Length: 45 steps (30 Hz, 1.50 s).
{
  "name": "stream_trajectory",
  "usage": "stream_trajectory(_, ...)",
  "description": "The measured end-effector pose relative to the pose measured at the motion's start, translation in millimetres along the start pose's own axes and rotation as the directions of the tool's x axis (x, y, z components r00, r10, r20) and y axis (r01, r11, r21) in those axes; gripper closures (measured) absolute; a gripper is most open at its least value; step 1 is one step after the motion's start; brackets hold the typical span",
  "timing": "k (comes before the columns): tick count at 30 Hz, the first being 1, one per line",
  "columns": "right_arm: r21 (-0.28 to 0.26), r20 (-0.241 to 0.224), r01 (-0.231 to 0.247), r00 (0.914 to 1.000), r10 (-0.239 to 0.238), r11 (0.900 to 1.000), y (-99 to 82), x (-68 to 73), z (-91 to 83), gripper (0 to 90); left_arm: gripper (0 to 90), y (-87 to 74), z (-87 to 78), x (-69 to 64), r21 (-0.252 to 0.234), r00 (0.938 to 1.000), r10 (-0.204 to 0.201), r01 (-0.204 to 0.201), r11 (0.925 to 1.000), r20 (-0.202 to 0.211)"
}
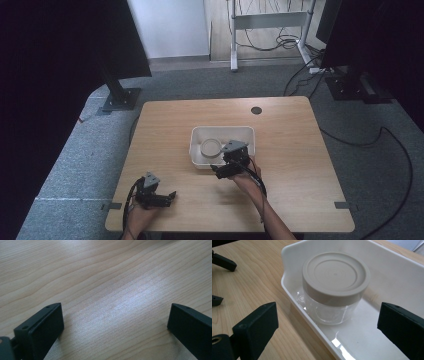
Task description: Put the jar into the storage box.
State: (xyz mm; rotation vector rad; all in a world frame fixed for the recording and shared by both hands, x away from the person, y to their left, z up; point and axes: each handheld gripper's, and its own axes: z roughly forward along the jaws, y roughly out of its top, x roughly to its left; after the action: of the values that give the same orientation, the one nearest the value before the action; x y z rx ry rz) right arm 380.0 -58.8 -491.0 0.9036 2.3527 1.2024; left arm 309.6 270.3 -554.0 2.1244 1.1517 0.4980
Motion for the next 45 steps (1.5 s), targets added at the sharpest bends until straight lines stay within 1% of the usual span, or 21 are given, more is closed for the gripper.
stream_trajectory(4, -0.004, 0.005, 0.004, 1.0000, -0.004, 1.0000, -4.0, -2.0, -6.9, 2.9, 0.4, 0.0, 0.0, 0.1, 0.000, 1.0000, 0.001, -0.001, 1.0000, 0.000)
stream_trajectory(13, -0.012, 0.006, -0.004, 1.0000, 0.004, 0.9999, -11.2, -5.9, -17.5, 2.9, 0.4, 0.0, -0.1, 0.0, 0.001, 1.0000, 0.000, 0.000, 1.0000, 0.000)
stream_trajectory(22, -0.012, -0.001, 0.009, 1.0000, -0.009, 0.9999, -17.4, -7.3, -24.1, 3.8, 0.4, 0.0, 0.1, -0.2, -0.001, 1.0000, -0.002, 0.002, 1.0000, 0.000)
stream_trajectory(39, -0.019, 0.006, 0.003, 1.0000, -0.003, 0.9998, -28.1, -10.8, -38.5, 3.7, 0.4, 0.0, 0.0, -0.2, 0.000, 1.0000, -0.002, 0.002, 1.0000, 0.000)
stream_trajectory(45, -0.018, 0.012, -0.006, 0.9999, 0.006, 0.9998, -33.6, -12.2, -44.6, 3.5, 0.4, 0.0, 0.0, -0.1, 0.000, 1.0000, -0.001, 0.001, 1.0000, 0.000)
